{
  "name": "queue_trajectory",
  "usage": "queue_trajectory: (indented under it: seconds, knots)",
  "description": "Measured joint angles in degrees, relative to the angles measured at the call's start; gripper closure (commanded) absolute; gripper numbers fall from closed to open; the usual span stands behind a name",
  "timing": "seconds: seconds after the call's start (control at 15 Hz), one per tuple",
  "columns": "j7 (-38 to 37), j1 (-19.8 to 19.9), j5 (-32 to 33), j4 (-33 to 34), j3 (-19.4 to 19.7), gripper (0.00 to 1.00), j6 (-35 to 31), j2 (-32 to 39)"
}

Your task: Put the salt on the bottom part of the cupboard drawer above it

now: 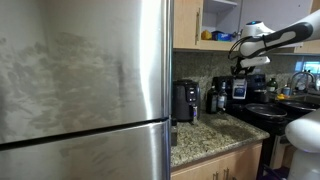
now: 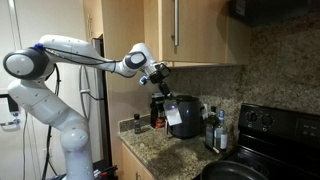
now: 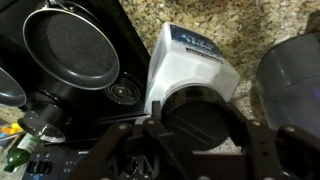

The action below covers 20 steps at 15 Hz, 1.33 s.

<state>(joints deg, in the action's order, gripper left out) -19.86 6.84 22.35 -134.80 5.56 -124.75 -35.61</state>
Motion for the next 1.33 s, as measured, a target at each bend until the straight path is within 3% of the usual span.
queue_trajectory:
  seconds: [0.07, 0.33, 0.67, 0.73, 0.87, 0.93, 1.13, 1.33]
  knots:
    - [0.8, 0.0, -0.7, -0.7, 0.0, 0.63, 0.1, -2.4]
    - [1.5, 0.3, -3.4, -1.8, -0.9, 0.63, 1.4, -4.7]
    - [2.4, -1.9, -17.3, 2.4, -3.9, 0.63, 11.1, -13.5]
    - [1.7, -2.2, -19.9, 3.6, -4.0, 0.38, 12.8, -16.0]
    - [1.7, -2.1, -20.6, 3.9, -4.4, 0.38, 14.2, -18.6]
    - [1.7, -2.0, -20.6, 3.3, -4.4, 0.63, 14.2, -18.4]
    - [0.3, -0.7, -19.6, 3.0, -5.0, 0.63, 15.1, -16.2]
    - [-4.9, 0.8, -22.6, 8.8, -6.4, 0.63, 23.9, -14.6]
